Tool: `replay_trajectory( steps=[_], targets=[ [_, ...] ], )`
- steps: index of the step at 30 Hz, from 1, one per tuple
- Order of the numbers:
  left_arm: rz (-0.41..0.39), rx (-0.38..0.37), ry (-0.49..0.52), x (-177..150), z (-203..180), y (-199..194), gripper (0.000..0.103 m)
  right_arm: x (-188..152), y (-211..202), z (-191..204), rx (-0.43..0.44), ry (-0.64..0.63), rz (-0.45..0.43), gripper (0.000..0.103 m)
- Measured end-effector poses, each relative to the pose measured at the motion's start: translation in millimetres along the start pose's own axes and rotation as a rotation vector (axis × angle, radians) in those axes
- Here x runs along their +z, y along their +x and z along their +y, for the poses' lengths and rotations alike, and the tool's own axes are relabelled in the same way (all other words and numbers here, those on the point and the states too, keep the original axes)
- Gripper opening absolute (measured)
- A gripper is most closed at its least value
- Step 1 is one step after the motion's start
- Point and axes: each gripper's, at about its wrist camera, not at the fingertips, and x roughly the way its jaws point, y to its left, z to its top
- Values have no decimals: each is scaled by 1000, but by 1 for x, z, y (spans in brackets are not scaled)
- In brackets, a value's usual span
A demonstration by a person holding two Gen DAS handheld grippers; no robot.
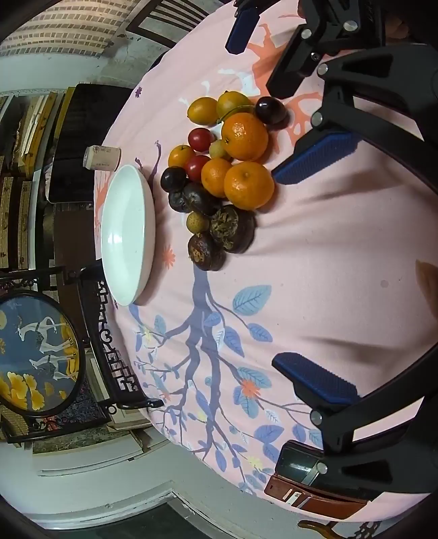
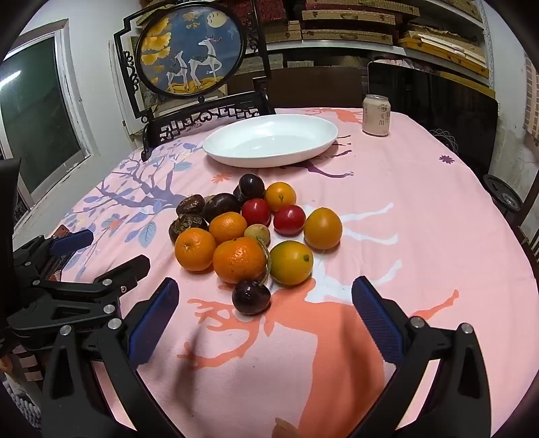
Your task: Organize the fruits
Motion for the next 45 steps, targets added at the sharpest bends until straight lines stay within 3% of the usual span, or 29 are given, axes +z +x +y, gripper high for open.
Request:
replay_trajectory(
  steps=[45],
  targets=[
    [-16,2,8,0,3,-5,101,1,-3,-4,25,23,-11,102]
  ],
)
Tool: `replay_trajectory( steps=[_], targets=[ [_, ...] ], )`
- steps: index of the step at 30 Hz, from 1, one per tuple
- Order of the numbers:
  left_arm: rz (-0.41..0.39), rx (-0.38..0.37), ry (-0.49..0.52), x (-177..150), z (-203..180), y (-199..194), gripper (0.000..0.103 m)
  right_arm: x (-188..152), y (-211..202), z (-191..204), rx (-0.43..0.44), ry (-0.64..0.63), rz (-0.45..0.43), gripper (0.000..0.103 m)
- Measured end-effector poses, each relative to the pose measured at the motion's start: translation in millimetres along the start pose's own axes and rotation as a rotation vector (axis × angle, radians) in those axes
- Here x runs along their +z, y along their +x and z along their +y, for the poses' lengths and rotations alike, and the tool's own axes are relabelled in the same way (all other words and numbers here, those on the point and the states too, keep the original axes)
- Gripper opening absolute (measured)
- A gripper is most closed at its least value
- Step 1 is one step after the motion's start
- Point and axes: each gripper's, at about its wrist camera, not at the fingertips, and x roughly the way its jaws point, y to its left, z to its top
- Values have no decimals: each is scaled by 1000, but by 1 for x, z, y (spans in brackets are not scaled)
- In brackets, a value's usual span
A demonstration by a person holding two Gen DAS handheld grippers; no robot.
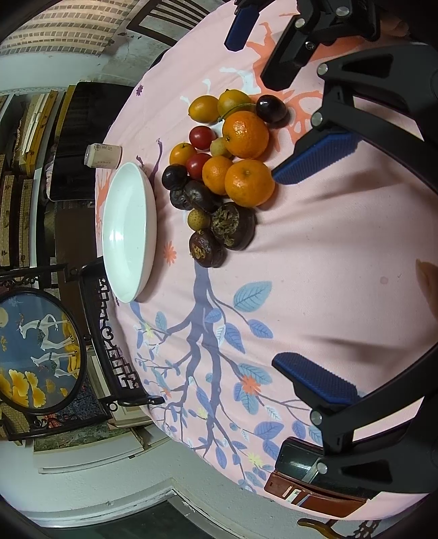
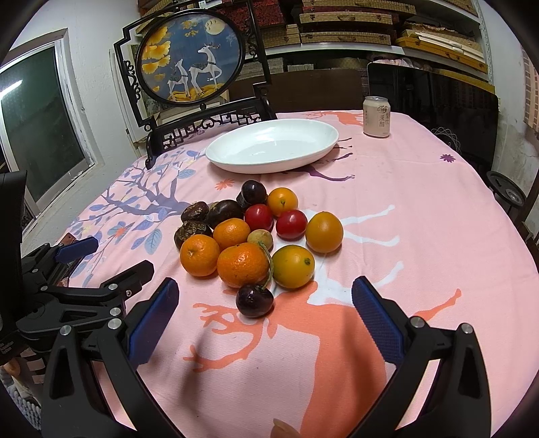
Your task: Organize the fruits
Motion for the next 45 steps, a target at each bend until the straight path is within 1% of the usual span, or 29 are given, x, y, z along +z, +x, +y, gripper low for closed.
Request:
replay_trajectory(
  steps=[45],
  targets=[
    [14,3,6,-1,-1,3,101,0,-3,2,0,-1,4,102]
  ],
)
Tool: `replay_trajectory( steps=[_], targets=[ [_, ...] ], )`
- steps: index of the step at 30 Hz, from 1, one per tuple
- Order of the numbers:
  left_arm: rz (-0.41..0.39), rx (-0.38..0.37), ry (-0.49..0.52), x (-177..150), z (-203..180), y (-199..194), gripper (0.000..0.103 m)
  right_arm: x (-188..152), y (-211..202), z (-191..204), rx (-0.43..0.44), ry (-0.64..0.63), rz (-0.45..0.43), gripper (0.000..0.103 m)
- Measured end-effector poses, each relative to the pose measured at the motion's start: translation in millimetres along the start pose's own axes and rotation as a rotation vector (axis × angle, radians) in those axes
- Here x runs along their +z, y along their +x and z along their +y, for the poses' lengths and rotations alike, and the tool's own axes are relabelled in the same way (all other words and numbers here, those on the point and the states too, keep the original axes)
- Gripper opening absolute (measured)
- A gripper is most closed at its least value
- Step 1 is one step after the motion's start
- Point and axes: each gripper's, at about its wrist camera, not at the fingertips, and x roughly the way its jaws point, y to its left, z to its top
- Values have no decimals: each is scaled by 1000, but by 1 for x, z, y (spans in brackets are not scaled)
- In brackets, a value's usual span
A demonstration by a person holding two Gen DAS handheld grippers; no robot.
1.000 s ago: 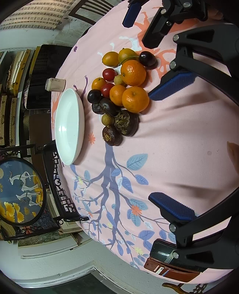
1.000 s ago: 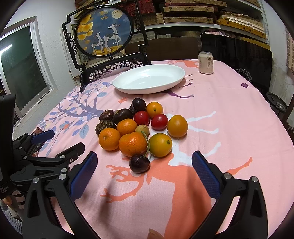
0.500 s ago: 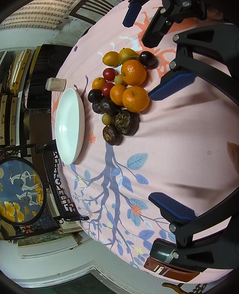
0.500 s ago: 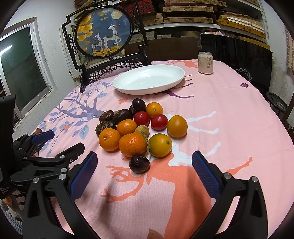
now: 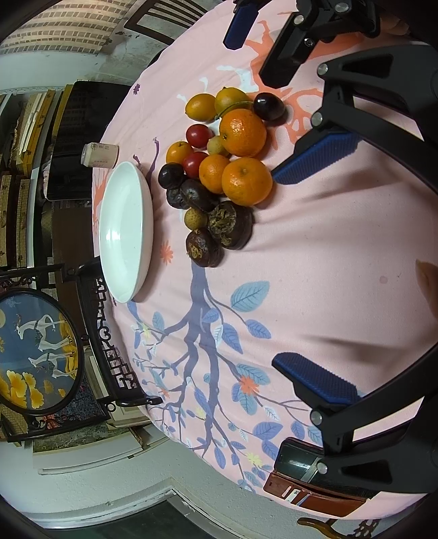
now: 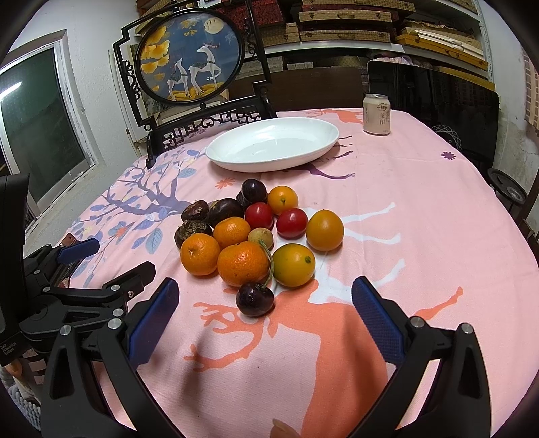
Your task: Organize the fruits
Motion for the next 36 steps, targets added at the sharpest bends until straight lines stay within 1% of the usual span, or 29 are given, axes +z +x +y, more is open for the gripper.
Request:
replay_trajectory(
  steps=[4,7,9,11,13,16,17,21,27,29,30,31,32,33,34,35,36],
  targets=[
    [25,-1,8,-1,-1,6,101,-1,2,2,-6,-2,15,102],
    [89,-8,20,-3,-3,18,101,-2,14,2,-37,-5,60,102],
    [122,5,21,-4,-3,25,101,-3,22,0,-67,0,93,102],
    [158,7,13,-6,-1,33,101,-5,27,-2,-84,4,120,102],
    [206,-8,-5,-7,3,42,101,-7,35,-4,-103,4,167,102],
    [220,-62,-61,-10,12,45,101,-10,47,-7,-121,0,228,102],
    [214,-67,-64,-11,13,45,101,-11,48,-6,-129,-11,231,102],
    [210,-68,-61,-14,12,44,101,-15,52,2,-168,-83,256,102],
    [213,-64,-58,-13,10,44,101,-16,50,-1,-149,-89,262,102],
    [218,-61,-63,-11,9,44,101,-16,50,1,-156,-100,264,102],
    [223,-80,-52,-9,7,45,101,-15,51,1,-152,-101,267,102],
    [223,-110,-42,-6,7,46,101,-13,52,0,-129,-108,276,102],
    [214,-137,-38,-4,7,46,101,-12,50,0,-100,-117,276,102],
    [198,-158,-37,-3,8,45,101,-11,46,-1,-49,-112,261,102],
    [192,-176,-31,-1,7,45,99,-10,36,-4,44,-84,204,102],
    [186,-197,-17,1,4,45,93,-10,27,-5,92,-71,155,102],
    [175,-210,3,2,2,44,89,-9,23,-3,95,-81,132,102]
  ],
)
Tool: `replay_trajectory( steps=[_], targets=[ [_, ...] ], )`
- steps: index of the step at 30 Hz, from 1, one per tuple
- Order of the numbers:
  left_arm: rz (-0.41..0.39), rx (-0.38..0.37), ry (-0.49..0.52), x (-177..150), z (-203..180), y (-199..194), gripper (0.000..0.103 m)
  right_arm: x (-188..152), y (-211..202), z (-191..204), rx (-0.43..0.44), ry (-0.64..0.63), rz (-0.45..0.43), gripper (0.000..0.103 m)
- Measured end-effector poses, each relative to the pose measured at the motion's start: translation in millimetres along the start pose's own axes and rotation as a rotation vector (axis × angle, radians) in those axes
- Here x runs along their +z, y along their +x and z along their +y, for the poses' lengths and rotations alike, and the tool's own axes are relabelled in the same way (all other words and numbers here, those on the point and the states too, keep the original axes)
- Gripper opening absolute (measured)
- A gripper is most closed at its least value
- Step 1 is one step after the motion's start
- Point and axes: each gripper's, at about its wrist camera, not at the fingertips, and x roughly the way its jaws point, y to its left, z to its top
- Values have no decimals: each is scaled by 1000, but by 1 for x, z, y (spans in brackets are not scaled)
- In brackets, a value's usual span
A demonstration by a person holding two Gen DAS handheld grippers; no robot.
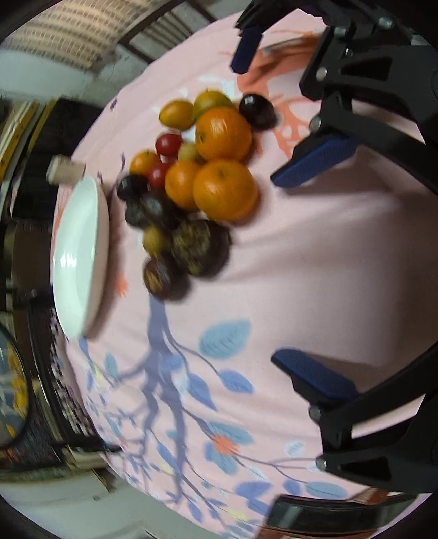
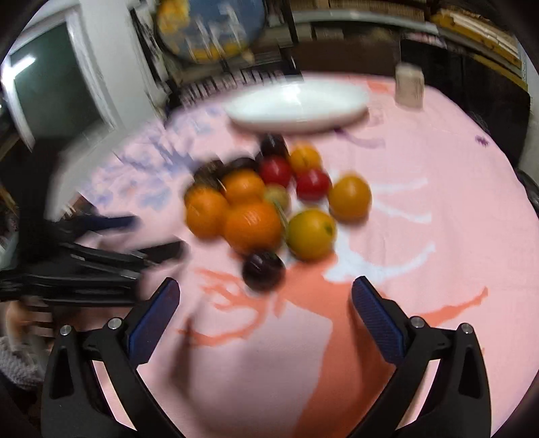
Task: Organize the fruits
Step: 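Move both grippers toward the fruit pile, then grasp a tangerine with the left gripper while the right gripper grasps a dark cherry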
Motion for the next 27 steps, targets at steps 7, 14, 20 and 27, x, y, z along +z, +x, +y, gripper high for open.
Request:
replay_trajectory(
  steps=[7,14,20,27],
  targets=[
    [-21,-91,150,6,-22,1,56,2,9,-5,105,10,46,72],
    [-38,-141,242,15,-42,5,47,1,1,-20,155,91,9,72],
    [-35,-183,226,19,-38,10,41,1,-1,-29,188,143,0,72],
    [-119,-222,140,14,-8,-18,40,4,8,-14,157,72,43,72]
  ],
)
